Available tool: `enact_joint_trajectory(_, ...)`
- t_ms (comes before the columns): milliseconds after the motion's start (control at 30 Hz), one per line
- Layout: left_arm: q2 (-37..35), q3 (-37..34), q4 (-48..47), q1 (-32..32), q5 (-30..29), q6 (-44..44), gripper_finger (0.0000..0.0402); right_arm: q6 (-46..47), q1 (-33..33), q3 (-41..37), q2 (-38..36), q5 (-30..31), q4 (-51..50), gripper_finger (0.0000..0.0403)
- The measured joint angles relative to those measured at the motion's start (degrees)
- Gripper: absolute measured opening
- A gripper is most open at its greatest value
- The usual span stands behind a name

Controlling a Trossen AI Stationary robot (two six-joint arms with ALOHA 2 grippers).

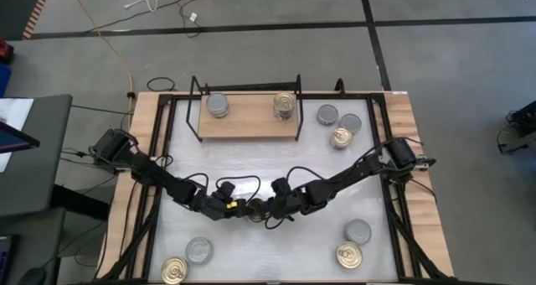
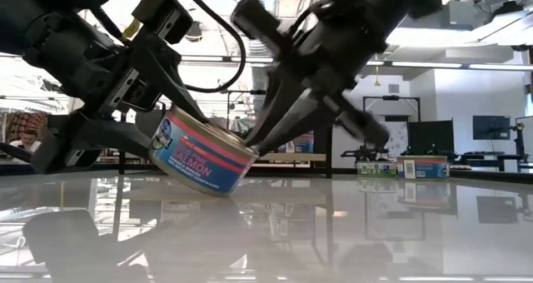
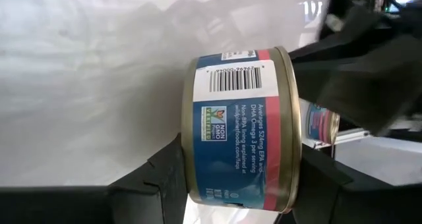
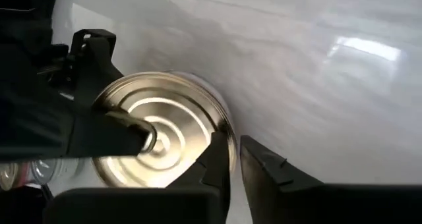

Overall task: Stack canned seafood by type on shelf
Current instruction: Put the blue tuna can on the shelf

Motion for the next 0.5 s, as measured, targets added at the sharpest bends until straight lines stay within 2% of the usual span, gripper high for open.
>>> enact_joint_trajectory(167, 0.00, 0.00, -0.22, 0.91, -0.23, 0.61, 0.0194, -2.49, 0.00, 0.12, -5.41, -0.20, -13.37, 0.0090)
enact_joint_trajectory(333, 0.19, -0.07, 2.23, 4.16, -1.11, 2.43, 0.0194, -10.13, 0.78, 0.12, -12.90, -0.19, -31.65, 0.0095)
enact_joint_trajectory(500, 0.17, 4.14, 1.76, 8.94, -1.20, 7.05, 0.0194, -7.17, 2.66, 0.12, -18.54, 0.36, -47.68, 0.0095)
